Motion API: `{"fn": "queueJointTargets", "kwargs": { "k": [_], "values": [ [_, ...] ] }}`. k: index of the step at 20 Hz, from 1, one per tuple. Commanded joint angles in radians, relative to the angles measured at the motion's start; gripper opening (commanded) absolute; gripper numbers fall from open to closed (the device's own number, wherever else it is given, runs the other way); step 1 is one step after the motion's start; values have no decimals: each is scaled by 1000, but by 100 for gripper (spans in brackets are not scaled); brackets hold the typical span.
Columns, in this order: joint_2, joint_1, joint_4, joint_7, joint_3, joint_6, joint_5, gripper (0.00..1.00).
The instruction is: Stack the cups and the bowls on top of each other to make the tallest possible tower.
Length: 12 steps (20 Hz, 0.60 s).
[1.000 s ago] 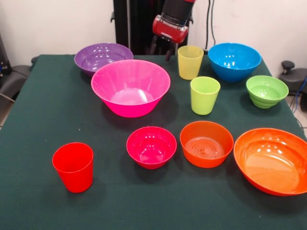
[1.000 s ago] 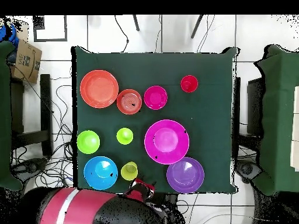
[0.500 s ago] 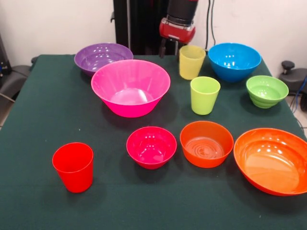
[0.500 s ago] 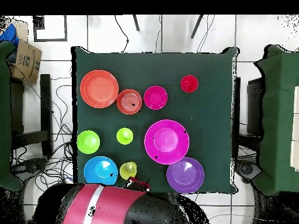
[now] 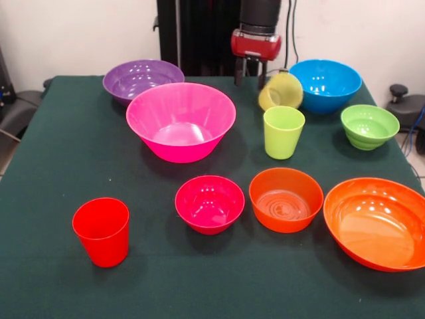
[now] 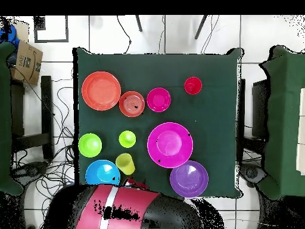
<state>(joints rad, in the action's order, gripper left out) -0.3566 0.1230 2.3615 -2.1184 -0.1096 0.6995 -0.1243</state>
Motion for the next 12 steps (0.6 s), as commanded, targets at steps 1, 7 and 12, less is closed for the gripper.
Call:
{"fn": "queueJointTargets", "kwargs": {
  "k": [1,7,12],
  "values": [
    [40,14,-168,-198,152,44,-35,100],
    [25,39,-162,-170,147,6,-64,100],
    [17,53,-144,-165,139,5,-86,100]
  ]
}}
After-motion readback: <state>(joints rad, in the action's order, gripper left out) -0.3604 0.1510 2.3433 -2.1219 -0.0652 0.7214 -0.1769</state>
